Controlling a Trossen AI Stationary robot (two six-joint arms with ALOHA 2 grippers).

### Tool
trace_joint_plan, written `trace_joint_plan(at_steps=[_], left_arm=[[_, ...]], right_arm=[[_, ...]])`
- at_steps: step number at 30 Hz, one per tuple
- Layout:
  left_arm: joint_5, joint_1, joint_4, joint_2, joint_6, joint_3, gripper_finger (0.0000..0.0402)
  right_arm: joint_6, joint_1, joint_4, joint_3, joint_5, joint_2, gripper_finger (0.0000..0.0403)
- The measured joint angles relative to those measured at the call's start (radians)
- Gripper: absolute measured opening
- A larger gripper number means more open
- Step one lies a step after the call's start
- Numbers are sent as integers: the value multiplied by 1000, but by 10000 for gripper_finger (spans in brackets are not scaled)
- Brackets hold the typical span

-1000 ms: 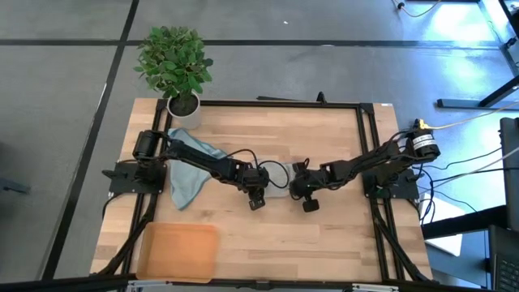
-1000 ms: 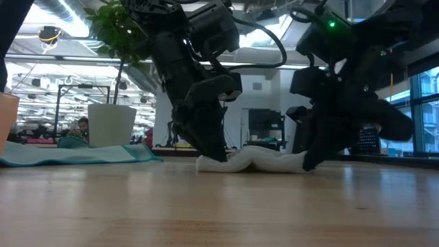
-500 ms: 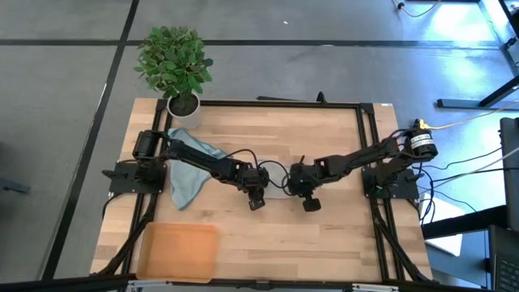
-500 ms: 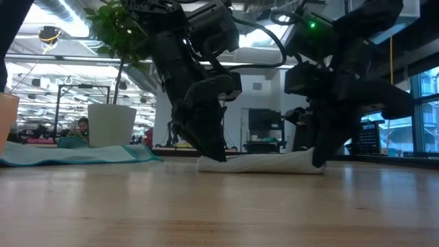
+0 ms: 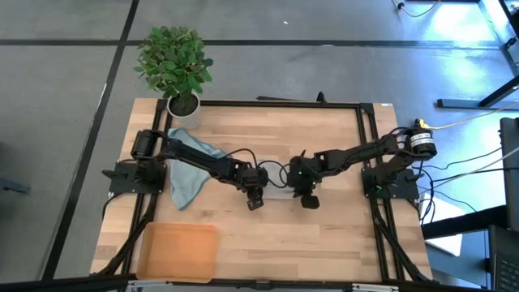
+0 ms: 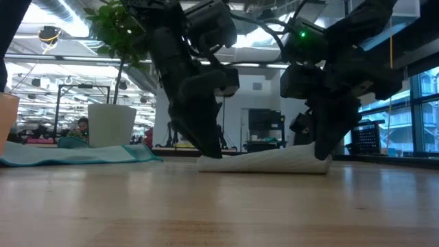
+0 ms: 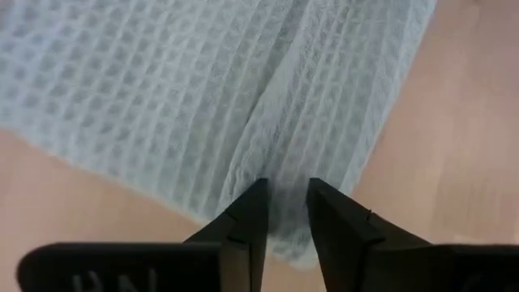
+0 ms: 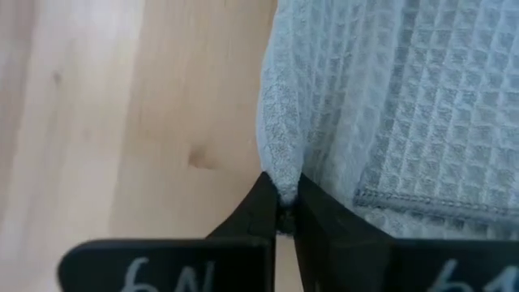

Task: Roll microfiber towels into tight, uniform cylinder then place into a basket
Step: Roll the gray microfiber towel

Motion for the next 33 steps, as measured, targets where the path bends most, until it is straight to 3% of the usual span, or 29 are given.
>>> trace_joint_plan(at_steps=[7,14,20,33], left_arm=[[-38,-5,-29,-99,158,0,82],[-38,-61,-31,-107,215,0,82],[-132,-100,1,-97,217,2,82],[-146,-118,44,-50,215,3,82]], right_arm=[[28,-46,-26,-1,-102,0,21],[79,-101,-26,-1,-202,0,21],[98,-129,-25,-1,-230,-1,21],[99,-139,-18,-1,-230,-1,21]])
